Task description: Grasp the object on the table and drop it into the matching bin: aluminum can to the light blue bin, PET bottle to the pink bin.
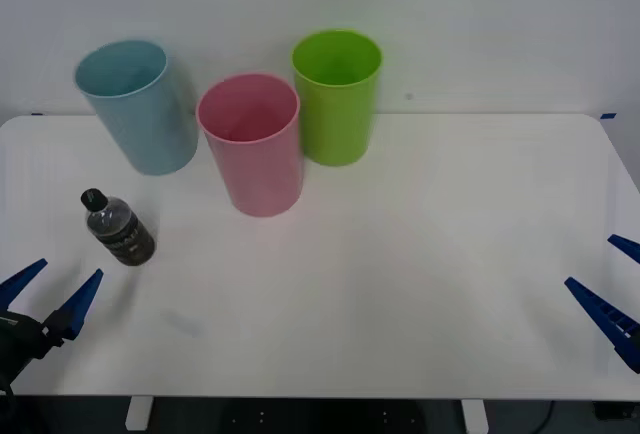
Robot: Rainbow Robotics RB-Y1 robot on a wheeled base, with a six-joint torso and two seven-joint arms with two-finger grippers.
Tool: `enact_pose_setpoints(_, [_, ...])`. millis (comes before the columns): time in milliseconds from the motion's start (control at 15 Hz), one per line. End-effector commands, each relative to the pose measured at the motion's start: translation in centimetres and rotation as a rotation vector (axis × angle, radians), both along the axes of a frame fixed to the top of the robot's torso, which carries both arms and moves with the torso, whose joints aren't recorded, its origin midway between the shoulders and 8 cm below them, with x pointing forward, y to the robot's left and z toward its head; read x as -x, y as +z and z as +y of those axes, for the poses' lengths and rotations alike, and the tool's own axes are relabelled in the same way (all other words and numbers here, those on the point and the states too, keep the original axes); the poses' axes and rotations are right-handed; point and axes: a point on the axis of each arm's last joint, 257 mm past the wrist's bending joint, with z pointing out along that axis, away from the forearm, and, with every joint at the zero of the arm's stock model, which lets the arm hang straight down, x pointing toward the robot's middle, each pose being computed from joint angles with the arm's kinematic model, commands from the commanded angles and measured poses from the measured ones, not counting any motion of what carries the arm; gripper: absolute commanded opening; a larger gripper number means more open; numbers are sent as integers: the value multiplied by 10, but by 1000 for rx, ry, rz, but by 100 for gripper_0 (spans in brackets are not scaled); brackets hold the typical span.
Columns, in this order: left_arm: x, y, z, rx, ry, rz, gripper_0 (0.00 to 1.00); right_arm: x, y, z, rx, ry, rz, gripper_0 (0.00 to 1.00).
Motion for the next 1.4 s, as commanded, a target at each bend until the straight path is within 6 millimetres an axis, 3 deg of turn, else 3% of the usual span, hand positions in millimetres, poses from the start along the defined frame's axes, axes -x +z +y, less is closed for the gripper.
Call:
enact_pose_setpoints(67, [-20,-13,0,31,9,12,100,0,0,0,0,0,0,100])
enact_pose_setpoints(400, [-53,-17,-10,44,-6,2,100,0,0,0,0,0,0,100])
enact_pose_setpoints(1200, [-106,-18,-32,-52,-44,-16,100,0,0,0,0,0,0,100])
enact_pose_setpoints(1400, [-109,-15,-39,-46,-54,-20,100,0,0,0,0,0,0,100])
